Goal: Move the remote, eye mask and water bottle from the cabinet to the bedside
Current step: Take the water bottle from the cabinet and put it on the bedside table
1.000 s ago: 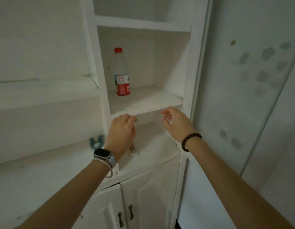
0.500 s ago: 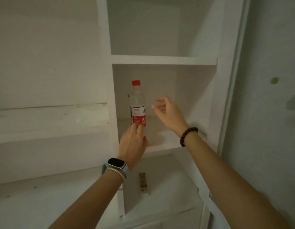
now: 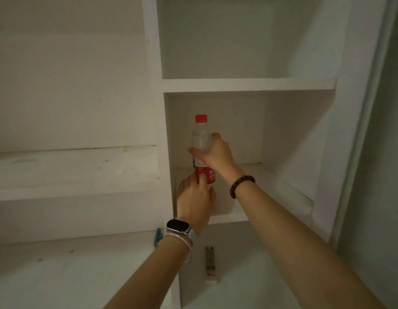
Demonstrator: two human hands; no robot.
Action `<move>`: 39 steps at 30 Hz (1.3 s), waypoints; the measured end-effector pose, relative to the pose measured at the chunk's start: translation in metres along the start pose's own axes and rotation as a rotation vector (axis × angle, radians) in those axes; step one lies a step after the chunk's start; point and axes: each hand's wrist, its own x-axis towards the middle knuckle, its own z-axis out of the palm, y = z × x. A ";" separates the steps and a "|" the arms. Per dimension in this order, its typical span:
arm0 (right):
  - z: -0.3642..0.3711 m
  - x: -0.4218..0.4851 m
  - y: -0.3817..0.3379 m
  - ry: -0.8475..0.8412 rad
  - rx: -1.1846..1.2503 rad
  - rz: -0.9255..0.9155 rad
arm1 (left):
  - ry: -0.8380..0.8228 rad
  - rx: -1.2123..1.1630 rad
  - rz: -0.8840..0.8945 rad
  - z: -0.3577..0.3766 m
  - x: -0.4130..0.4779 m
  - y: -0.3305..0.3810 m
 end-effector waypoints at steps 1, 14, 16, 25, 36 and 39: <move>0.001 0.002 0.002 0.018 -0.016 0.005 | 0.000 -0.002 0.001 0.001 0.000 0.000; -0.021 -0.021 -0.001 0.122 -0.067 -0.041 | 0.023 -0.171 -0.018 -0.011 -0.008 0.000; -0.029 -0.031 -0.004 0.120 -0.065 -0.039 | 0.010 -0.216 -0.029 -0.016 -0.014 0.002; -0.064 -0.092 -0.045 0.150 -0.024 -0.042 | -0.008 -0.397 0.011 -0.042 -0.050 0.012; -0.064 -0.171 -0.091 0.152 -0.054 -0.081 | -0.093 -0.596 0.021 -0.086 -0.116 -0.003; -0.055 -0.193 -0.096 0.111 -0.036 -0.080 | -0.105 -0.604 -0.016 -0.099 -0.139 -0.007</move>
